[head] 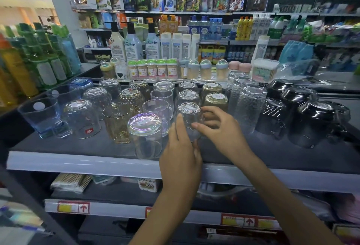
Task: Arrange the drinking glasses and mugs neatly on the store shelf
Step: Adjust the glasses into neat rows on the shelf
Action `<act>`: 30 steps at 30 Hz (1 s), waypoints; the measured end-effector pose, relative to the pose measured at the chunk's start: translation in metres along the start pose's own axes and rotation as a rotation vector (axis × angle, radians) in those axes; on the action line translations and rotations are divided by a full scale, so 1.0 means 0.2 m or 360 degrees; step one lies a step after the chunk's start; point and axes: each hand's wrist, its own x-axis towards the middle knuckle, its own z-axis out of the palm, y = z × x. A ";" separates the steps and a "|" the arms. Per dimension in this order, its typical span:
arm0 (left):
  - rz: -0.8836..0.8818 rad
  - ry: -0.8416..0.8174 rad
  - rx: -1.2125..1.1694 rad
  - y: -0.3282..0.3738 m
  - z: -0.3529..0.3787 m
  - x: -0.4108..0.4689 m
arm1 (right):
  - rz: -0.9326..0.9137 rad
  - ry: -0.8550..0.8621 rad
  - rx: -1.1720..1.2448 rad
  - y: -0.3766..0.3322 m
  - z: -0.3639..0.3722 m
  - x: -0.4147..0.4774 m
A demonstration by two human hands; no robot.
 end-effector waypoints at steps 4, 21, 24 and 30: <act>-0.0032 -0.0043 -0.0045 0.01 -0.03 0.01 | 0.0002 -0.0024 0.0016 0.02 0.00 0.00; 0.0471 0.0265 -0.0256 -0.12 -0.29 -0.12 | -0.0284 0.0288 -0.0129 -0.12 0.03 -0.32; 0.0479 0.0484 -0.0256 -0.26 -0.39 -0.10 | -0.0326 0.0204 -0.0043 -0.20 0.13 -0.39; 0.0149 0.0255 -0.0288 -0.43 -0.47 -0.01 | -0.0204 0.0029 -0.0097 -0.25 0.40 -0.39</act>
